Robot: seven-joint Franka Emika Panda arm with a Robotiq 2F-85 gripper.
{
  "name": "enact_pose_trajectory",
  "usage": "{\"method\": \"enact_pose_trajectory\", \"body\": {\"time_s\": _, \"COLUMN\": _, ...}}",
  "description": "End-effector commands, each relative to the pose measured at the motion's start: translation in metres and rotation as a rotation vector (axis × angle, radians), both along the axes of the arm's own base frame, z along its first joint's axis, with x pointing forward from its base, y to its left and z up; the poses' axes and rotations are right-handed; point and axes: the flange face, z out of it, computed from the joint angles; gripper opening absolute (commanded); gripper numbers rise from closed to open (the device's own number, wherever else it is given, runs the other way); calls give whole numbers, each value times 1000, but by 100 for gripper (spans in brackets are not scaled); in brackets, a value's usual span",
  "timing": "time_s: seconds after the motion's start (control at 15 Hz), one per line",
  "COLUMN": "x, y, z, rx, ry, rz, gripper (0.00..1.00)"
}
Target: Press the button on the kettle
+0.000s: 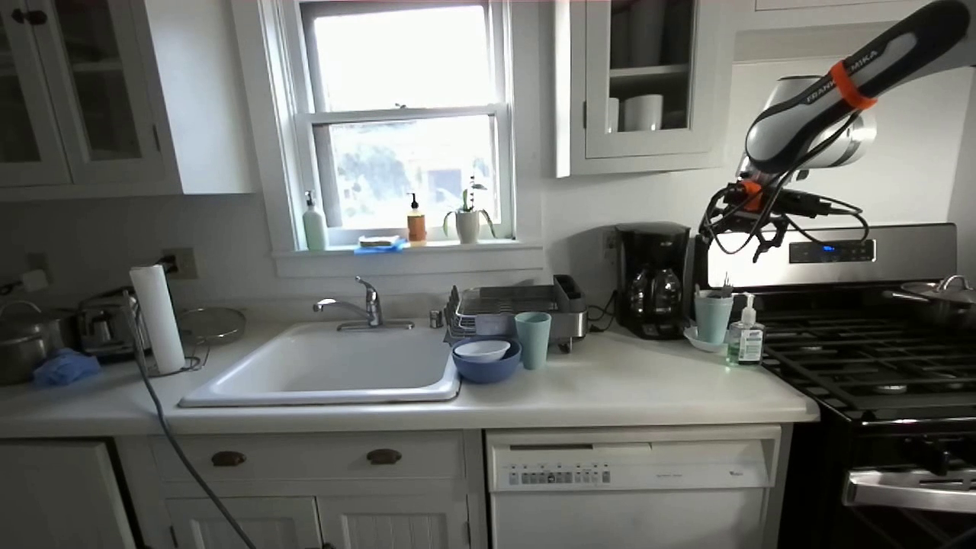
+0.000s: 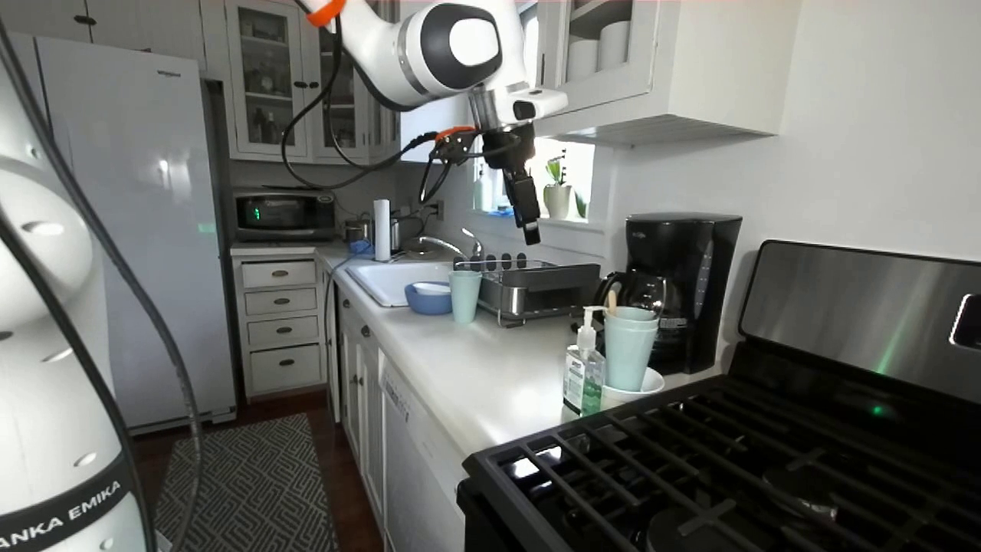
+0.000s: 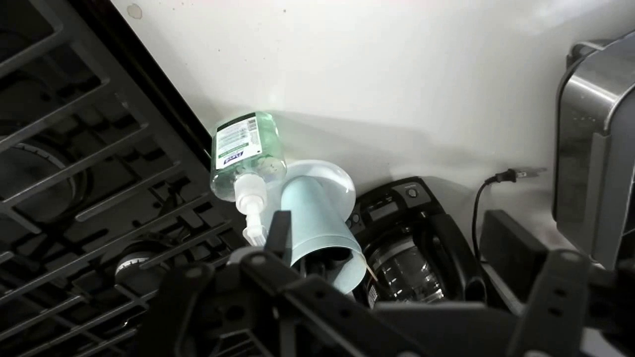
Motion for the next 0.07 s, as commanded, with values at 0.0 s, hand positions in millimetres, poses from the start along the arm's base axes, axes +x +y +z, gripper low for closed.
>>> {"method": "enact_pose_trajectory", "body": {"time_s": 0.0, "x": 2, "y": 0, "z": -4, "rx": 1, "ry": 8, "rz": 3, "gripper": 99}}
